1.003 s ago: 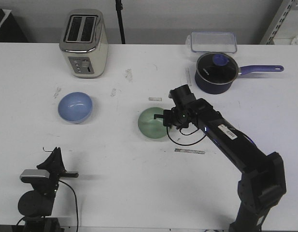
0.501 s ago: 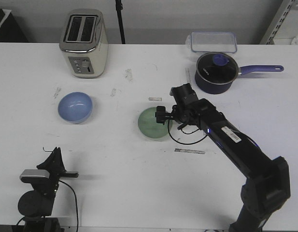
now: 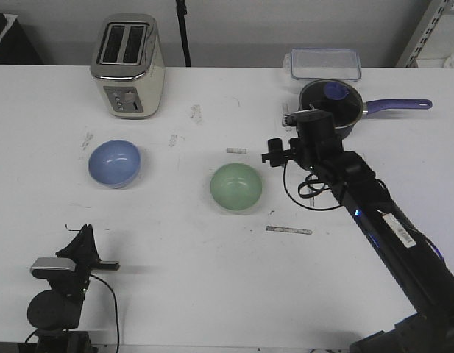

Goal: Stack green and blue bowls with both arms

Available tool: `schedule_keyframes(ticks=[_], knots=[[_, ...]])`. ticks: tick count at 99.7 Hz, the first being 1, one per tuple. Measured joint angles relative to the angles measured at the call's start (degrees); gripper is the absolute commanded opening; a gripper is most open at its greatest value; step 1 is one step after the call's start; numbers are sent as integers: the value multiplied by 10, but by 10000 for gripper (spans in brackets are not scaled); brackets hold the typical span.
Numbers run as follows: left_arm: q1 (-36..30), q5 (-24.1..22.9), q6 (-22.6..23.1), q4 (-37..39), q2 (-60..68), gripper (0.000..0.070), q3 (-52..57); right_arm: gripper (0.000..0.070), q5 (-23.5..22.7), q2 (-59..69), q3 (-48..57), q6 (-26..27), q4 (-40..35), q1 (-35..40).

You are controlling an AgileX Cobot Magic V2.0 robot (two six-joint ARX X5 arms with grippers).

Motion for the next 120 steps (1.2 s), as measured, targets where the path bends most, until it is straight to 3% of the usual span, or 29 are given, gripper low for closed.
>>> schedule_keyframes(ticks=[29,47,62,92,120], knots=[[0,0,0,0,0,2,0,18,16,-115,-152,-74,154,-60],[0,0,0,0,0,2,0,16,14,-212,-289,-82,240,-115],[0,0,0,0,0,1,0,16,17,-299,-392,-82,245,-158],[0,0,0,0,0,1,0,16,14,-513,-550,-82,250,-161],[0,0,0,0,0,2,0,16,14,-712,-578,-82,212,-161]])
